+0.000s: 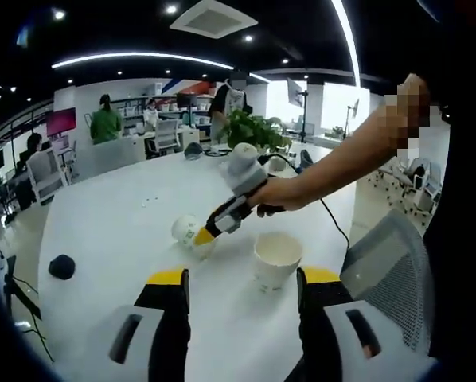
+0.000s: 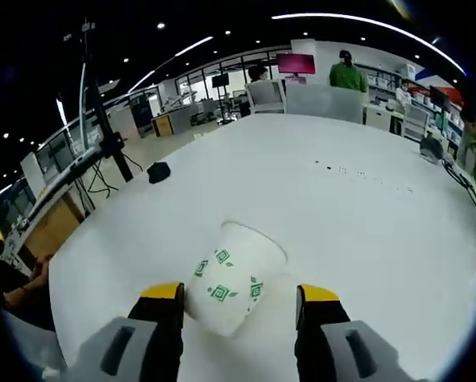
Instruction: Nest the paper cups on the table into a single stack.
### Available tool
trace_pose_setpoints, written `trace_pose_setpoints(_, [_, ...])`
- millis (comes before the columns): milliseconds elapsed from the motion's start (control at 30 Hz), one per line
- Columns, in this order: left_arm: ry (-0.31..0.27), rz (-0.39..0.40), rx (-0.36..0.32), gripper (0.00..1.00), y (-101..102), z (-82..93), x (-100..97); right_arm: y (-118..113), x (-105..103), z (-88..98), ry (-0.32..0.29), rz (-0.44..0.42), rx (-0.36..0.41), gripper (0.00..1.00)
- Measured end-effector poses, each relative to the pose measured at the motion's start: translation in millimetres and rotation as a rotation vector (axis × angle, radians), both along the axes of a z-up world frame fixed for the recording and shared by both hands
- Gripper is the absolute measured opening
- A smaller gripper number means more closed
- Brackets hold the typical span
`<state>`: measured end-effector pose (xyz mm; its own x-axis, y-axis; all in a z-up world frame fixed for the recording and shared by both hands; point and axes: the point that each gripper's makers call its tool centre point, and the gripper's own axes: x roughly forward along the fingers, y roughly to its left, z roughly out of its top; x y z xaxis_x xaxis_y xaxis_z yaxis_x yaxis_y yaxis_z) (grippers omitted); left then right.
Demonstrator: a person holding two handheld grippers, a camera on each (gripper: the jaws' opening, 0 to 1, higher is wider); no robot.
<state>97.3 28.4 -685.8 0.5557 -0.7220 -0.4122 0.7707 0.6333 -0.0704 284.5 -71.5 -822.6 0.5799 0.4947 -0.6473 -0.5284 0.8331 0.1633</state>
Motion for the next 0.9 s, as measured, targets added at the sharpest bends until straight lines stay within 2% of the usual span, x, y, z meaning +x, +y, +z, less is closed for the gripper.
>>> trace_pose_setpoints(167, [0.002, 0.010, 0.000, 0.52, 3.3, -0.9, 0.4, 3.5, 0.0, -4.7, 0.007, 0.005, -0.013, 0.52])
trace_pose_setpoints(300, [0.001, 0.022, -0.003, 0.51, 6.8, -0.7, 2.2, 7.3, 4.5, -9.4, 0.000, 0.018, -0.032, 0.44])
trace_pose_setpoints(467, [0.005, 0.032, -0.004, 0.50, 9.7, -1.6, 3.8, 8.6, 7.1, -9.7, -0.011, 0.047, -0.049, 0.39])
trace_pose_setpoints(767, [0.019, 0.037, -0.007, 0.47, 10.8, -5.8, 5.2, 8.0, 7.0, -8.0, -0.016, 0.063, -0.051, 0.35])
trace_pose_setpoints(900, [0.019, 0.043, -0.022, 0.46, 10.8, -4.2, 9.8, 10.1, -0.3, -2.8, -0.040, 0.109, -0.058, 0.35])
